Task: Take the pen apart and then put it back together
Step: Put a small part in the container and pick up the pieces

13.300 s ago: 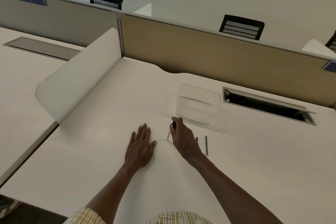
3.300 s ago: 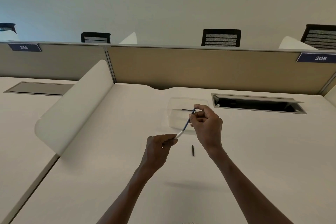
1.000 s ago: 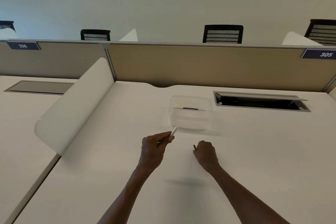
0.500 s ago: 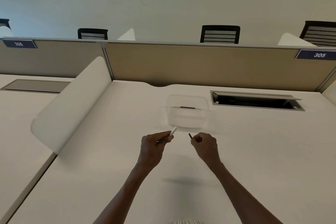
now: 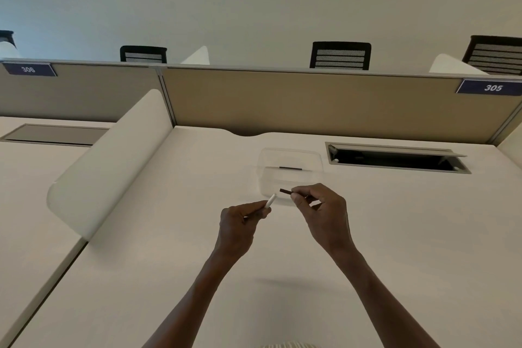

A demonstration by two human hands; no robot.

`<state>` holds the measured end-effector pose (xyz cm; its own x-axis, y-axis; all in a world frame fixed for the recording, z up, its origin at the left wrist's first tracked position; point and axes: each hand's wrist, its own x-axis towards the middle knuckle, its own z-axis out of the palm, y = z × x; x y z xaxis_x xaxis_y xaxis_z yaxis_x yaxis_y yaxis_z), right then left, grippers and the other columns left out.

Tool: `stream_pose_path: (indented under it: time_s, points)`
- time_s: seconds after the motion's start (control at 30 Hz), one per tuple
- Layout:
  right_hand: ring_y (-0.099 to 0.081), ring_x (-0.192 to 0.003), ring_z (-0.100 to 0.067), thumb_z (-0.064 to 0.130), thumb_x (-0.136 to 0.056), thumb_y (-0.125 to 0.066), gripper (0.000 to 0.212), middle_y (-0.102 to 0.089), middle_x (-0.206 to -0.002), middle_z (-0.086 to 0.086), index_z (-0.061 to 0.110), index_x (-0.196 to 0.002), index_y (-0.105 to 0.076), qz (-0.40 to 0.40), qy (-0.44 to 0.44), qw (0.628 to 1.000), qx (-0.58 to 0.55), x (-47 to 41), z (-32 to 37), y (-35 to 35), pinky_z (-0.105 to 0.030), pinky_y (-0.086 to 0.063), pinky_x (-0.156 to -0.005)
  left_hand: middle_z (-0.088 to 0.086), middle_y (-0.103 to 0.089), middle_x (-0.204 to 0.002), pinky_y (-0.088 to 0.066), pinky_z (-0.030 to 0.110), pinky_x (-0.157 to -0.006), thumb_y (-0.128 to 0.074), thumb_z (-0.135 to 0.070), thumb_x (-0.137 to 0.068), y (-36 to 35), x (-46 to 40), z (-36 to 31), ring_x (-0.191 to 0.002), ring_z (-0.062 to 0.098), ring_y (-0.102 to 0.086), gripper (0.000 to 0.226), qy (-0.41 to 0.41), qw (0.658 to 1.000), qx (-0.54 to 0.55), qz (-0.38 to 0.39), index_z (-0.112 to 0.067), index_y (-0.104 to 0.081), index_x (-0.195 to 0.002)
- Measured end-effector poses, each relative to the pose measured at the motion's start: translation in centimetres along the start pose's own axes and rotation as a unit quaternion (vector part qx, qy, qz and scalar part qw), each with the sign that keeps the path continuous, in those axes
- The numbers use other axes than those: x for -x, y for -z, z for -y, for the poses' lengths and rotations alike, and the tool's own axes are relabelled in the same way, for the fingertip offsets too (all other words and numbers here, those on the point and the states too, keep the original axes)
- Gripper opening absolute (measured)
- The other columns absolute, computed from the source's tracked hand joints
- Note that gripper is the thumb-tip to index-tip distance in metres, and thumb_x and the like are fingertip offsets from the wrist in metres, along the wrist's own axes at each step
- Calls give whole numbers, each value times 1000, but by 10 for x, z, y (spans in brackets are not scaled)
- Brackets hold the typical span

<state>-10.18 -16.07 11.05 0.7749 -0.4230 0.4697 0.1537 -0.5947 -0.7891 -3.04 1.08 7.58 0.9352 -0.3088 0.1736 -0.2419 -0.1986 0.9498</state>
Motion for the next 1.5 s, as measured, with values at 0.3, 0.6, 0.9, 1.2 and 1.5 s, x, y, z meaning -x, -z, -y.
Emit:
stream_pose_path:
  time_s: [0.3,0.6,0.9,1.2,1.5]
  points:
    - [-63,-73,-5,15,-83,-74,9,-68,-78,13,24,-86,-75,28,36,998,44,1,6,0,-7,-42,-59,3,-79,-83,-58,45,-83,-73,-5,-85,0,2,-2,-85,28,-73,16,-15,1000,1,-1,-12,-79,-98]
    - [-58,-74,-18,13,-90,-67,12,-64,-80,-2,15,-97,-75,101,108,971,186,-3,21,12,-32,-49,-65,-6,-79,-86,-57,50,-80,-75,-8,-84,5,2,2,-82,22,-73,18,-27,999,-21,3,-18,-79,-99]
    - [-52,-75,-18,3,-84,-71,12,-60,-81,-3,11,-91,-74,167,188,936,245,-12,24,15,-33,-48,-56,-8,-78,-88,-58,43,-76,-74,-5,-84,3,4,-2,-82,10,-74,19,-91,994,-57,28,-14,-78,-100]
    - [-61,-80,-25,5,-88,-67,15,-67,-86,-11,5,-101,-75,213,160,943,200,-10,24,12,-24,-40,-69,-10,-77,-87,-57,29,-72,-74,-5,-84,5,5,-6,-83,4,-72,19,-95,992,-77,34,-14,-78,-101]
    - [-61,-69,-28,0,-84,-71,8,-65,-75,-12,2,-91,-75,99,138,967,191,-6,21,6,-37,-52,-62,-13,-76,-88,-51,14,-75,-78,-14,-82,-4,15,-19,-84,0,-70,18,-32,988,0,-151,-22,-75,-97]
